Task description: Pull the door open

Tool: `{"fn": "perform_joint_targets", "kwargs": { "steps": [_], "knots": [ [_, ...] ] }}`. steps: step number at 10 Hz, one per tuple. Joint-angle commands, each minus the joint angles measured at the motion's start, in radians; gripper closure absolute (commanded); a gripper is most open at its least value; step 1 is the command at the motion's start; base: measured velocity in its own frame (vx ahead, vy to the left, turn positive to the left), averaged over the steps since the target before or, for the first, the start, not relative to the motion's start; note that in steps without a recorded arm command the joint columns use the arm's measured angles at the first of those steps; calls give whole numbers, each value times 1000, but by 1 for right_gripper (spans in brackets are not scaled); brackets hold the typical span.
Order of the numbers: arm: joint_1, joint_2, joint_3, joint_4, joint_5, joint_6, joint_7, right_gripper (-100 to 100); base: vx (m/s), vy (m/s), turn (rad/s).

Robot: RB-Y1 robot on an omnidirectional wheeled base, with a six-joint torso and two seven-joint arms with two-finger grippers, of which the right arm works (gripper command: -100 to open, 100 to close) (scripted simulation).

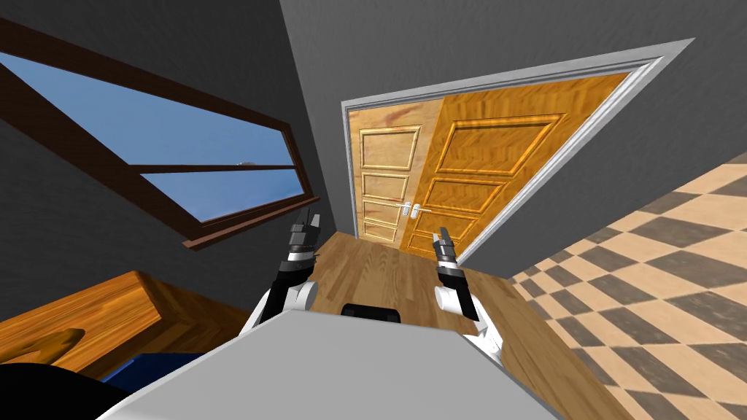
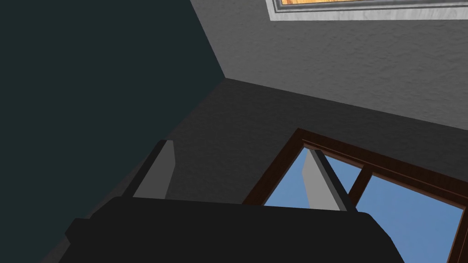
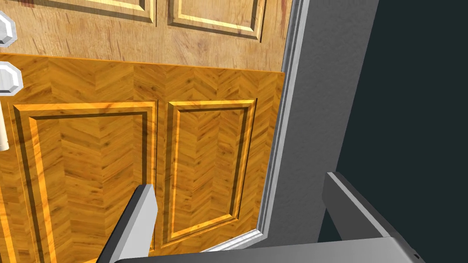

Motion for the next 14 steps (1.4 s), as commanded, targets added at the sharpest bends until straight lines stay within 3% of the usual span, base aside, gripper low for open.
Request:
{"fn": "perform_joint_targets", "kwargs": {
  "steps": [1, 2, 5, 6, 8, 9, 14],
  "knots": [
    [-22, -11, -8, 50, -8, -2, -3, -100, 46, -26, 81],
    [-22, -11, -8, 57, -8, -2, -3, -100, 36, -19, 37],
    [-77, -46, -34, 171, -32, -3, -19, -100, 69, -24, 105],
    [-77, -46, -34, 184, -32, -3, -19, -100, 61, -32, 52],
    [-114, -70, -51, 256, -48, -4, -30, -100, 67, -38, 106],
    [-114, -70, -51, 270, -48, -4, -30, -100, 57, -31, 42],
    [-169, -105, -77, 391, -73, -4, -46, -100, 45, -24, 64]
  ]
}}
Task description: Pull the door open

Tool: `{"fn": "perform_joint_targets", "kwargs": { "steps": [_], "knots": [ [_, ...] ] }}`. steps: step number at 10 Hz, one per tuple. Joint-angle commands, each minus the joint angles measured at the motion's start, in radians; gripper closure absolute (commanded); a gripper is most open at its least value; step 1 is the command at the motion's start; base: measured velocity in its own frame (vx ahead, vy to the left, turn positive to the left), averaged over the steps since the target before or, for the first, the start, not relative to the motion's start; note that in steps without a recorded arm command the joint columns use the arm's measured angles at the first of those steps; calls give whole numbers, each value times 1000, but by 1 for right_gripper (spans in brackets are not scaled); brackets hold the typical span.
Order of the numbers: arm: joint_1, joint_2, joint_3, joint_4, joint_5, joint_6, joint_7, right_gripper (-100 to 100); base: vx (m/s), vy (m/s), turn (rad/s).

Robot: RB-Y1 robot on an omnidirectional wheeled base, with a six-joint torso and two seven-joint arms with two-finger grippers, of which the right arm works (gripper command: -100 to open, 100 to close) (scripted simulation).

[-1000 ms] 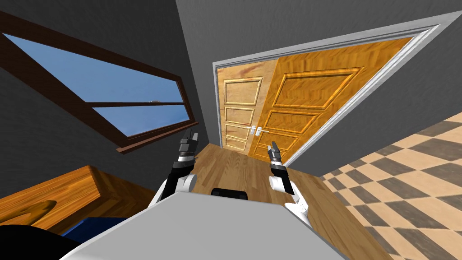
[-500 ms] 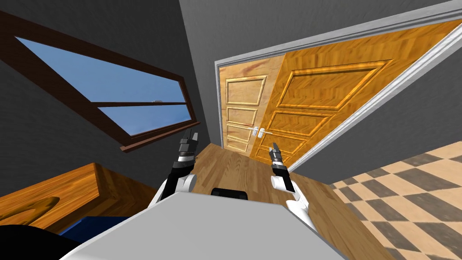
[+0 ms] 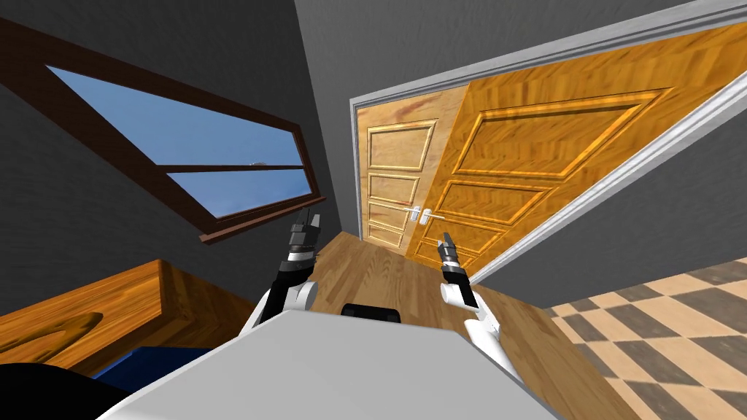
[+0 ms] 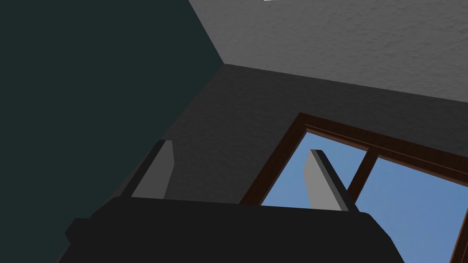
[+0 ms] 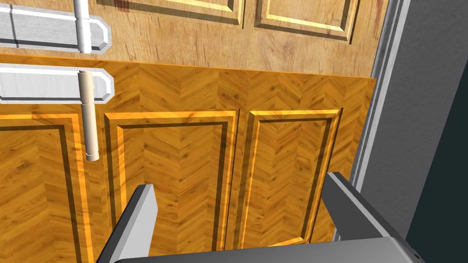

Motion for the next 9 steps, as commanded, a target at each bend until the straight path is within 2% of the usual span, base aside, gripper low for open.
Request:
{"fn": "perform_joint_targets", "kwargs": {
  "steps": [1, 4, 5, 6, 7, 8, 9],
  "knots": [
    [-13, -5, -4, 32, -4, -1, -2, -100, 44, -23, 48],
    [-68, -40, -30, 142, -28, -1, -18, -100, 71, -44, 118],
    [-68, -40, -30, 160, -28, -1, -18, -100, 62, -37, 31],
    [-86, -51, -38, 191, -36, -2, -23, -100, 45, -22, 69],
    [-86, -51, -38, 201, -36, -2, -23, -100, 36, -18, 40],
    [-104, -63, -47, 240, -44, -2, -28, -100, 46, -23, 88],
    [-104, -63, -47, 243, -44, -2, -28, -100, 37, -26, 35]
  ]
}}
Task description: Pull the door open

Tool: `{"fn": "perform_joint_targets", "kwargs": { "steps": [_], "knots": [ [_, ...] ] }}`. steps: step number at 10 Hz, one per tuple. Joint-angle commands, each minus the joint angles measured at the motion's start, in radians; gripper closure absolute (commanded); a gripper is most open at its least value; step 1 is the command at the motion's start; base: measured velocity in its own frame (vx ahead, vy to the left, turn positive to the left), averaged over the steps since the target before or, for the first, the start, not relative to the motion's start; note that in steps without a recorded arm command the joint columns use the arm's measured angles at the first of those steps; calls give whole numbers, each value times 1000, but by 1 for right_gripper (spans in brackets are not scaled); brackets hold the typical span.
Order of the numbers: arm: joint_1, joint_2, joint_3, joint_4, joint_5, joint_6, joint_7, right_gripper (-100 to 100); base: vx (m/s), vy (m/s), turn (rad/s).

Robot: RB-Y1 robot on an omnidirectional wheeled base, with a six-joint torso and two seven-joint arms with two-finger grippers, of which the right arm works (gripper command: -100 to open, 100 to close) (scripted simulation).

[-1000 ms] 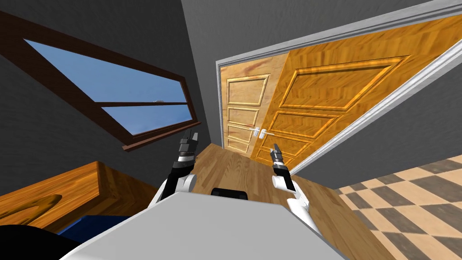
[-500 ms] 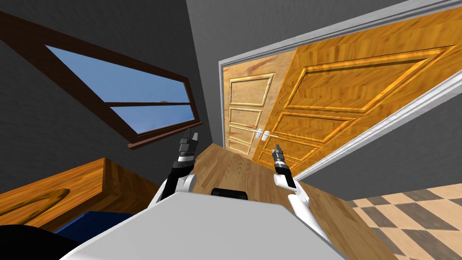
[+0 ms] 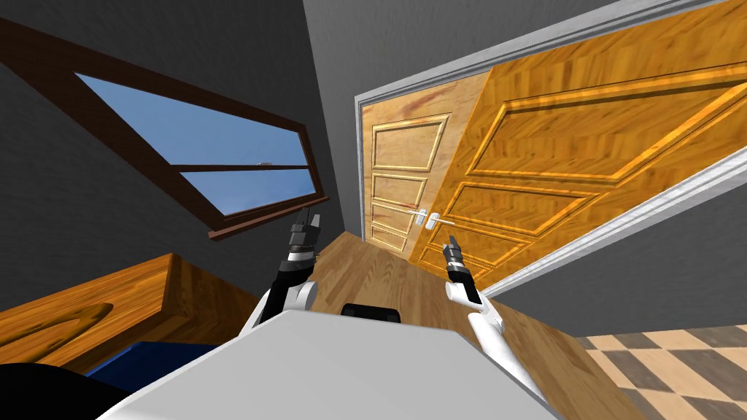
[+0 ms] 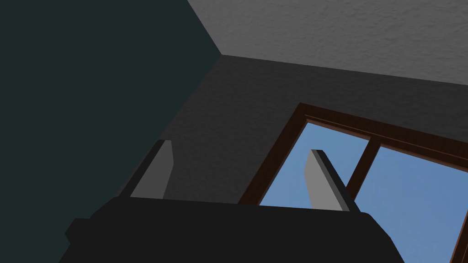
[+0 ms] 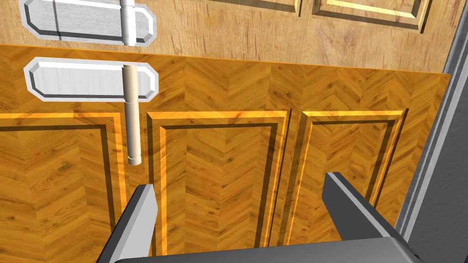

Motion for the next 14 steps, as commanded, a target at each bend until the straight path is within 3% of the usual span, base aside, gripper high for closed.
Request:
{"fn": "perform_joint_targets", "kwargs": {
  "steps": [1, 2, 5, 7, 8, 13, 14],
  "knots": [
    [-27, -12, -9, 50, -8, -7, -5, -100, 42, -27, 71],
    [-27, -12, -9, 61, -8, -7, -5, -100, 37, -27, 45],
    [-77, -44, -33, 163, -31, -8, -19, -100, 61, -39, 106],
    [-94, -55, -41, 218, -38, -8, -24, -100, 57, -42, 44],
    [-94, -55, -41, 218, -38, -8, -24, -100, 40, -34, 43],
    [-139, -83, -62, 321, -58, -9, -38, -100, 37, -25, 56],
    [-139, -83, -62, 325, -58, -9, -38, -100, 37, -27, 31]
  ]
}}
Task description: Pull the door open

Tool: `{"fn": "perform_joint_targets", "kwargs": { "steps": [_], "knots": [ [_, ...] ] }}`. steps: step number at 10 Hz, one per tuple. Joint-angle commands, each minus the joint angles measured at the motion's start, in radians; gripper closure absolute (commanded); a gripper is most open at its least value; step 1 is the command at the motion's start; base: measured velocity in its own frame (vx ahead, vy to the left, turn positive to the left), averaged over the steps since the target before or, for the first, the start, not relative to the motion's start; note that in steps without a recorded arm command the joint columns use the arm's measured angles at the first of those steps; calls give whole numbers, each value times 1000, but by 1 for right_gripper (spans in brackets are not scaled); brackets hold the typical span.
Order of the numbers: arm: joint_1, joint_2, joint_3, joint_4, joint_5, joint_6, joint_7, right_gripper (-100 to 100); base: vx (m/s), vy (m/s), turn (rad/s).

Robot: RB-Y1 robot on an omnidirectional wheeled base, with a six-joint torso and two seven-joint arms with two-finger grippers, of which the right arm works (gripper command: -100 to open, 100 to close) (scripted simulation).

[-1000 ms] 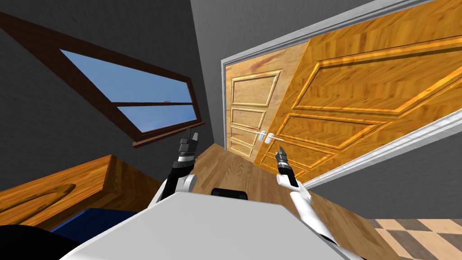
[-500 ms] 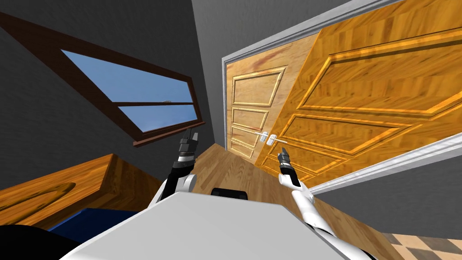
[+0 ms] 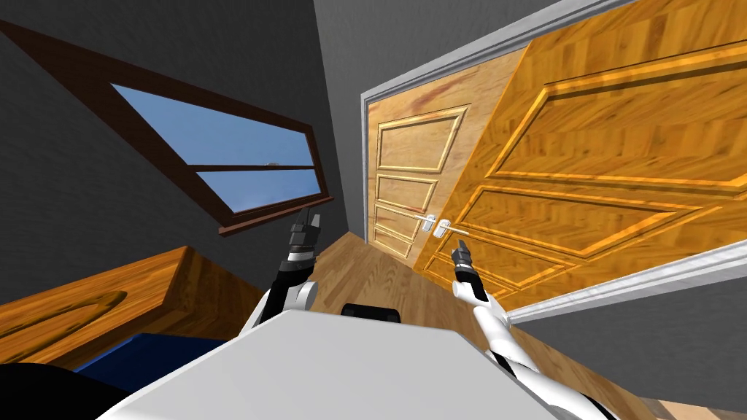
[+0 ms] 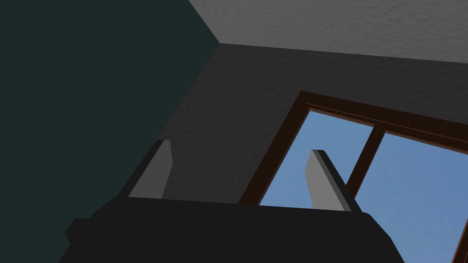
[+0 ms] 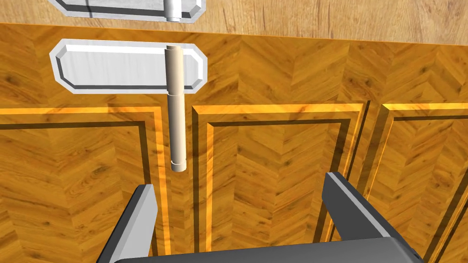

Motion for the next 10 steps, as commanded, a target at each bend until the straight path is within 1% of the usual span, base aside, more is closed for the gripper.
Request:
{"fn": "perform_joint_targets", "kwargs": {
  "steps": [1, 2, 3, 7, 8, 10],
  "knots": [
    [-25, -14, -6, 50, -7, -6, -7, -100, 37, -37, 70],
    [-38, -22, -13, 84, -13, -6, -10, -100, 59, -40, 89],
    [-38, -22, -13, 86, -13, -6, -10, -100, 45, -33, 30],
    [-87, -52, -35, 200, -34, -7, -25, -100, 55, -41, 80],
    [-108, -65, -45, 248, -44, -7, -31, -100, 73, -74, 110],
    [-138, -84, -60, 319, -57, -8, -39, -100, 108, -72, 106]
  ]
}}
